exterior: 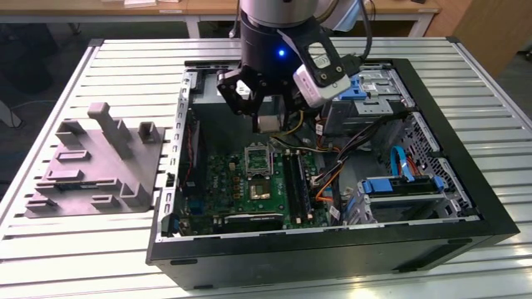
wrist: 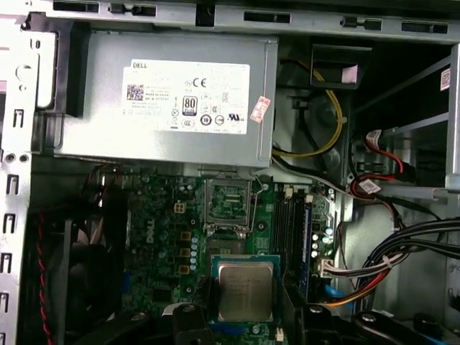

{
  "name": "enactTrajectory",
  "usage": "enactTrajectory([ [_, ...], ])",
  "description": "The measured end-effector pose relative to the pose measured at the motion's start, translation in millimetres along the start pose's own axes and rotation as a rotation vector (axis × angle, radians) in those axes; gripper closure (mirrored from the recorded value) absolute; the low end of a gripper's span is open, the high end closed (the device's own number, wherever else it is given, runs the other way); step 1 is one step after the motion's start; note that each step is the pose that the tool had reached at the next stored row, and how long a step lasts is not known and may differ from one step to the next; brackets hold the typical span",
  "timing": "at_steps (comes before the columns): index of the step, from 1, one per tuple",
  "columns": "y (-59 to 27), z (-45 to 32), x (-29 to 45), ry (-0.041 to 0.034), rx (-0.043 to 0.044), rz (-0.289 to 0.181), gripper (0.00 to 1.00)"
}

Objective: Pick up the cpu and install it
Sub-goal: 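Place the cpu into insertion slot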

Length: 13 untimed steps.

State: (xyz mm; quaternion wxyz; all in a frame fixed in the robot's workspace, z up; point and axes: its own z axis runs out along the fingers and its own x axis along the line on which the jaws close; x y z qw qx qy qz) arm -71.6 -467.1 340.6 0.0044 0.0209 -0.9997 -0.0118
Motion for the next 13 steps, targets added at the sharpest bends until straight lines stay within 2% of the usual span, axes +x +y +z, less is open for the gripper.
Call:
enactTrajectory([
  [11, -4.4, 19.6, -0.1, -0.0002, 0.0001, 0.016, 0.53],
  [12, -6.7, 20.1, 0.0, -0.0001, 0.0024, 0.016, 0.53],
  [13, -8.2, 20.5, 0.1, 0.0000, 0.0098, 0.016, 0.53],
])
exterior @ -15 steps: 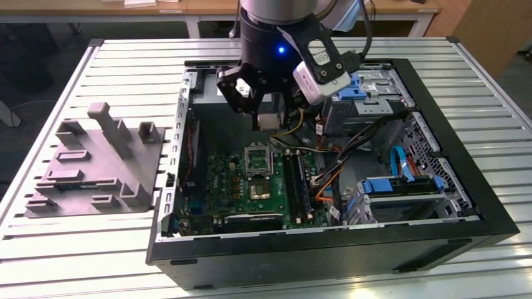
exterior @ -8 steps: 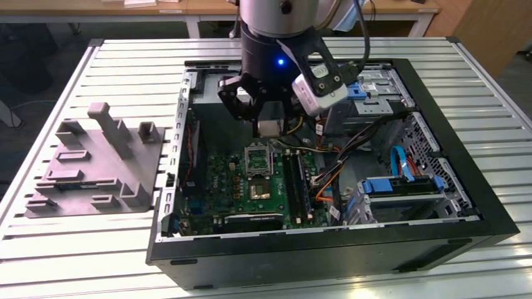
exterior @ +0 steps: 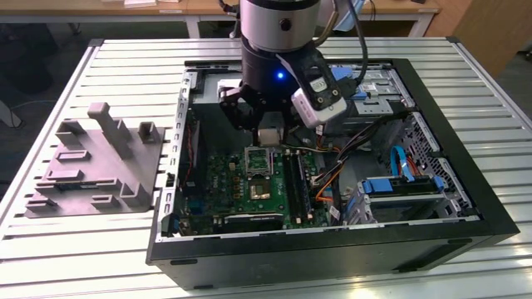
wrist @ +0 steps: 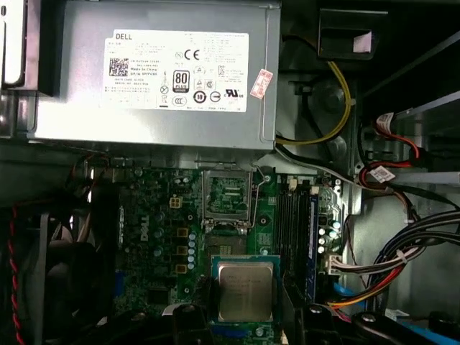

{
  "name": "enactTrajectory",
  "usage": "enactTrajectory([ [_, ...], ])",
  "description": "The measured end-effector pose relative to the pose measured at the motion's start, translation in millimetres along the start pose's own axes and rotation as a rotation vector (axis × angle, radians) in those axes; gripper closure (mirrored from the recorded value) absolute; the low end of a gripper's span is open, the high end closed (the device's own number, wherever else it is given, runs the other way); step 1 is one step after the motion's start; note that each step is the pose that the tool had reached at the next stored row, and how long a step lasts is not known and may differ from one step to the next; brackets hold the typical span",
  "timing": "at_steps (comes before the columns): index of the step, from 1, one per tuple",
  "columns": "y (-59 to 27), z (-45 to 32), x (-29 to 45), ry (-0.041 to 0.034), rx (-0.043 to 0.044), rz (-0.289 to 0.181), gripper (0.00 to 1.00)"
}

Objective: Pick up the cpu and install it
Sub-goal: 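Place the cpu into insertion slot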

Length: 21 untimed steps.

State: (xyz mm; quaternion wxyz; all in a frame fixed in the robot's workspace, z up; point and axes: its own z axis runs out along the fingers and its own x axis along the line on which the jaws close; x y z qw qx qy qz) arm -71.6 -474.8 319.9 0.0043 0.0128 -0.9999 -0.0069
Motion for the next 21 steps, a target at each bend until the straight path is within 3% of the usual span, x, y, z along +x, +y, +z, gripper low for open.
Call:
enactTrajectory([
  [1, -0.9, 0.0, 0.0, 0.0004, 0.0136, 0.000, 0.53],
  [2, -1.2, 0.6, 0.0, 0.0006, 0.0216, 0.000, 0.53],
  [3, -1.3, 2.1, -0.1, 0.0007, 0.0234, 0.000, 0.53],
  [9, -1.4, 13.0, 0.4, 0.0007, 0.0238, 0.028, 0.53],
  [21, -1.7, 34.8, 1.2, 0.0007, 0.0237, 0.029, 0.53],
])
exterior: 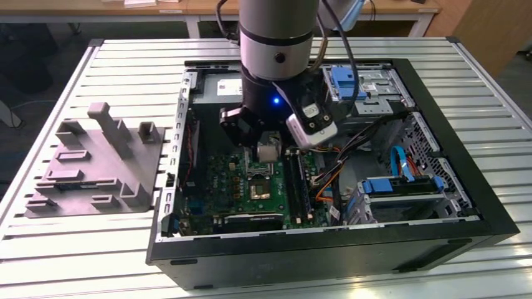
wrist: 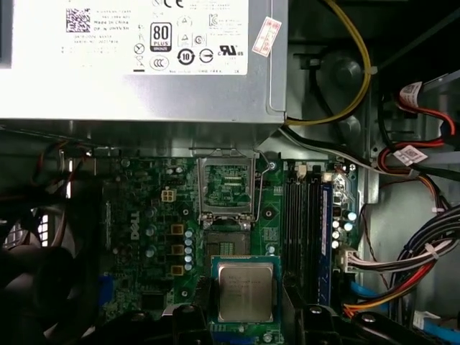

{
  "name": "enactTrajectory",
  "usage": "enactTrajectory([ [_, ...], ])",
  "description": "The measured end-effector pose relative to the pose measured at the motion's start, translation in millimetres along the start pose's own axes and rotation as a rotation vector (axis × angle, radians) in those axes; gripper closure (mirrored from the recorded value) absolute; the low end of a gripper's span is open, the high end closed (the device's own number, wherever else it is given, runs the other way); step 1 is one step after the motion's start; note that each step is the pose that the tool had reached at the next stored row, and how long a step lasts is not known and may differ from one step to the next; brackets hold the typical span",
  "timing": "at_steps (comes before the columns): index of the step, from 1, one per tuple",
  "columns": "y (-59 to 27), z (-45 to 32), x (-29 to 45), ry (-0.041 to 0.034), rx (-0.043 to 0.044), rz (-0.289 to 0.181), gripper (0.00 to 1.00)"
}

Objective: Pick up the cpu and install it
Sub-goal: 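Place the cpu into insertion slot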

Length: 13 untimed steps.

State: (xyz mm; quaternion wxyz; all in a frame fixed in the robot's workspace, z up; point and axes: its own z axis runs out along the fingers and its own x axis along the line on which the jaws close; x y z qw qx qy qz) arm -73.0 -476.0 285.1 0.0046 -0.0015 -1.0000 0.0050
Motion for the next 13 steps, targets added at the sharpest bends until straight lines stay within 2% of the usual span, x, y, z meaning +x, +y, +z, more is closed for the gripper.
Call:
enactTrajectory([
  [13, 0.2, 23.6, -0.2, 0.0000, 0.0000, 0.000, 0.53],
])
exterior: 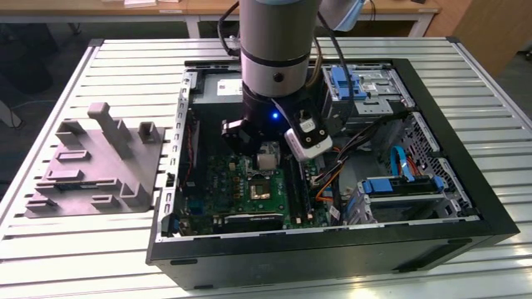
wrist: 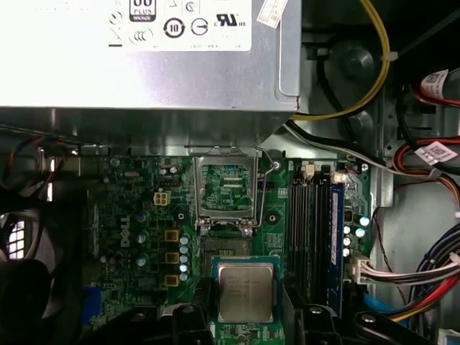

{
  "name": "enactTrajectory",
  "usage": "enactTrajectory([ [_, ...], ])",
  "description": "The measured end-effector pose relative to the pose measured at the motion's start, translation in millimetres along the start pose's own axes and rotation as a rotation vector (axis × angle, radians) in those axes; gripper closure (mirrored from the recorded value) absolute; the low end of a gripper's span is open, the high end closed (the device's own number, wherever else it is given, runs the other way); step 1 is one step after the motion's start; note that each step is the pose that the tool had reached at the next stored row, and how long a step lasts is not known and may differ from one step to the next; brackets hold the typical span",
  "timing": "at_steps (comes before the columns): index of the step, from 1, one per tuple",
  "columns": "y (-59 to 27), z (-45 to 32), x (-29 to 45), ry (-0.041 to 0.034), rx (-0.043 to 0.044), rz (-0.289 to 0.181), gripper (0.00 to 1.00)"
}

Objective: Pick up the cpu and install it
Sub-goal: 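Place the cpu into insertion slot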

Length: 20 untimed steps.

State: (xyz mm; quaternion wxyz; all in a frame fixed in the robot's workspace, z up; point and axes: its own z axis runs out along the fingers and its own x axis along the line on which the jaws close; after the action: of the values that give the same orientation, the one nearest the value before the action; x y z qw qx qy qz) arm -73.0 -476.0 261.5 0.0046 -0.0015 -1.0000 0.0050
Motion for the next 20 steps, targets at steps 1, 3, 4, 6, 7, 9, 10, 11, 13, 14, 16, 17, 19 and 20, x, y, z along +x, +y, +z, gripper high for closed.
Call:
enactTrajectory([
  [1, 0.0, 1.8, 0.0, -0.0001, -0.0001, 0.000, 0.53],
  [3, 0.1, 5.4, -0.1, 0.0000, 0.0000, 0.000, 0.53],
  [4, 0.1, 7.3, -0.1, 0.0000, 0.0001, 0.000, 0.53],
  [6, 0.1, 11.0, -0.1, 0.0000, -0.0001, 0.000, 0.53],
  [7, 0.1, 12.8, -0.1, -0.0001, -0.0002, 0.000, 0.53],
  [9, -1.0, 16.3, -0.1, 0.0001, 0.0002, 0.000, 0.53],
  [10, -2.3, 18.2, -0.1, 0.0002, 0.0001, 0.000, 0.53],
  [11, -3.7, 20.1, -0.1, 0.0003, 0.0001, 0.000, 0.53],
  [13, -6.5, 23.7, 0.4, 0.0012, -0.0001, 0.000, 0.53],
  [14, -6.9, 25.7, 0.7, 0.0016, -0.0004, 0.000, 0.53],
  [16, -7.4, 29.2, 1.8, 0.0028, 0.0000, 0.000, 0.53],
  [17, -7.3, 31.2, 2.6, 0.0032, -0.0001, 0.000, 0.53],
  [19, -7.3, 34.4, 3.0, 0.0040, 0.0000, 0.000, 0.53],
  [20, -7.3, 34.6, 3.0, 0.0041, 0.0001, 0.000, 0.53],
])
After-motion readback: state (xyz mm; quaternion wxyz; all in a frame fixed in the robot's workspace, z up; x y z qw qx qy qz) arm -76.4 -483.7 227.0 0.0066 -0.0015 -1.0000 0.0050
